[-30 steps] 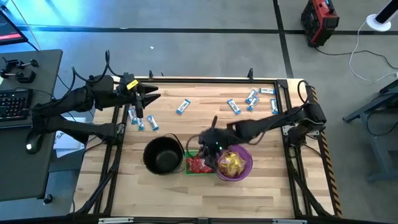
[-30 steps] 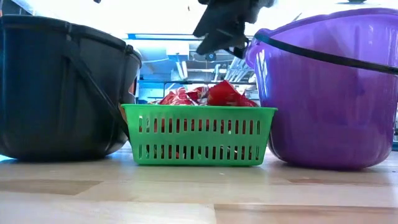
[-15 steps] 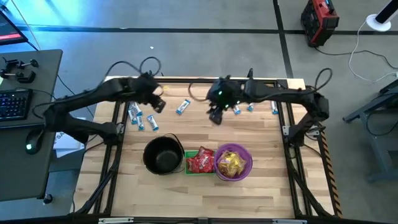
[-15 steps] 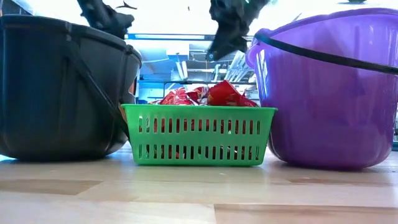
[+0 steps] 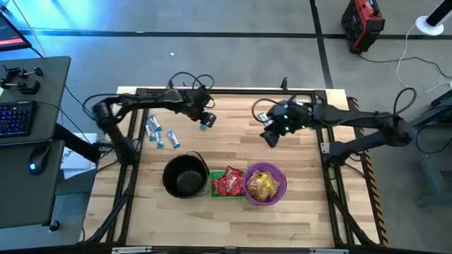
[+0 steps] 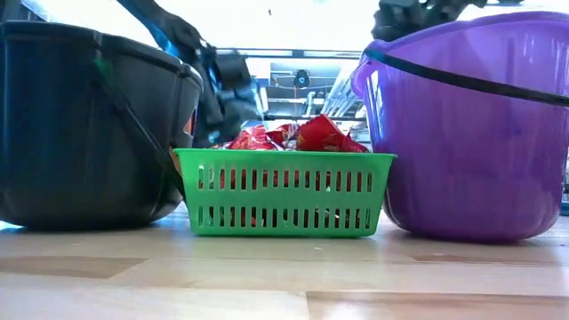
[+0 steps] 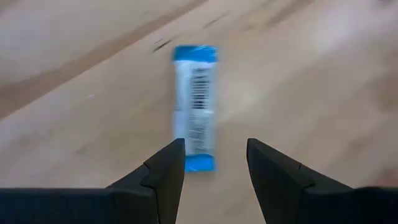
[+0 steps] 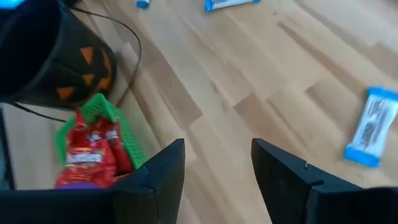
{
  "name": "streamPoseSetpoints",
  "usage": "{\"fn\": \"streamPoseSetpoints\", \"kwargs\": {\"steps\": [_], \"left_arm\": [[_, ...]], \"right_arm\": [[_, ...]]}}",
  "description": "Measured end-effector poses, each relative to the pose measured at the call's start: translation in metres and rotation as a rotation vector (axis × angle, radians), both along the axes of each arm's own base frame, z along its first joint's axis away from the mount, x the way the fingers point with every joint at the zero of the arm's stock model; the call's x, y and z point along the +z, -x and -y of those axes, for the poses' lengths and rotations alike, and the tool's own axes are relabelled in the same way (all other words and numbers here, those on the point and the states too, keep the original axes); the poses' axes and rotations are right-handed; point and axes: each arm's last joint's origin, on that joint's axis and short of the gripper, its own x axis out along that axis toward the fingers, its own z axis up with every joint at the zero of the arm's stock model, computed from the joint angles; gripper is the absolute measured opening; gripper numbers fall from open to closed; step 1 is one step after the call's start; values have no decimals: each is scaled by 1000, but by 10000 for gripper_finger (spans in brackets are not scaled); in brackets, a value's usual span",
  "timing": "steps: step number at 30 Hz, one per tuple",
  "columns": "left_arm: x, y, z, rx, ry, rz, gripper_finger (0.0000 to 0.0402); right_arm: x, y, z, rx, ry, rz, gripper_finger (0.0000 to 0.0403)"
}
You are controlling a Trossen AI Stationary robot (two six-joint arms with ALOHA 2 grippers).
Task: Sort candy by brand, put in halloween buckets
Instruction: Put the white chocolate into the black bucket
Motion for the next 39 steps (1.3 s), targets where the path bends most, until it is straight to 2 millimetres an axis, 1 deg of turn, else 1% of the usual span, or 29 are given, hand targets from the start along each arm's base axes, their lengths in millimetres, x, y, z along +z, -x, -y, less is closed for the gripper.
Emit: {"fn": "streamPoseSetpoints", "kwargs": {"steps": [3, 6, 10, 16, 18, 19, 20, 23, 24, 26, 28, 29, 31, 33, 36, 39], "left_arm": [[-24, -1, -11, 48, 25, -56, 163], [-45, -4, -19, 59, 71, -75, 163], [-52, -10, -21, 50, 72, -42, 163], [-52, -13, -20, 35, 62, -27, 161], [-52, -13, -20, 11, 61, -21, 144], [-52, -14, -20, 0, 65, -13, 128], [-53, -15, -19, -13, 73, 0, 107], [-53, -20, -16, -67, 115, 54, 27], [-53, -22, -14, -76, 125, 66, 15], [-51, -24, -12, -75, 127, 91, 13], [-43, -25, -9, -82, 123, 116, 5], [-34, -25, -7, -92, 109, 141, 2], [-10, -23, -3, -128, 57, 207, 1], [17, -21, 5, -188, -9, 276, 0], [55, -17, 28, -322, -113, 366, 0], [85, -10, 59, -438, -160, 431, 0]], "right_arm": [[-3, 5, -8, -47, -15, 53, 178], [-5, 4, -13, -72, -14, 84, 178], [-6, 0, -16, -58, -13, 93, 178], [-7, -2, -17, -60, -15, 102, 178], [-6, -2, -17, -67, -6, 106, 178], [-6, -2, -16, -72, 0, 110, 178], [-6, -3, -16, -78, 7, 112, 178], [-6, -2, -15, -90, 25, 110, 178], [-6, -2, -15, -90, 27, 110, 178], [-6, -2, -15, -90, 27, 110, 178], [-6, -2, -15, -89, 27, 111, 178], [-5, -2, -15, -88, 27, 114, 178], [2, 0, -16, -83, 30, 137, 178], [19, 2, -16, -71, 52, 204, 178], [46, 7, -16, -76, 115, 293, 178], [67, 11, -15, -91, 172, 352, 178]]}}
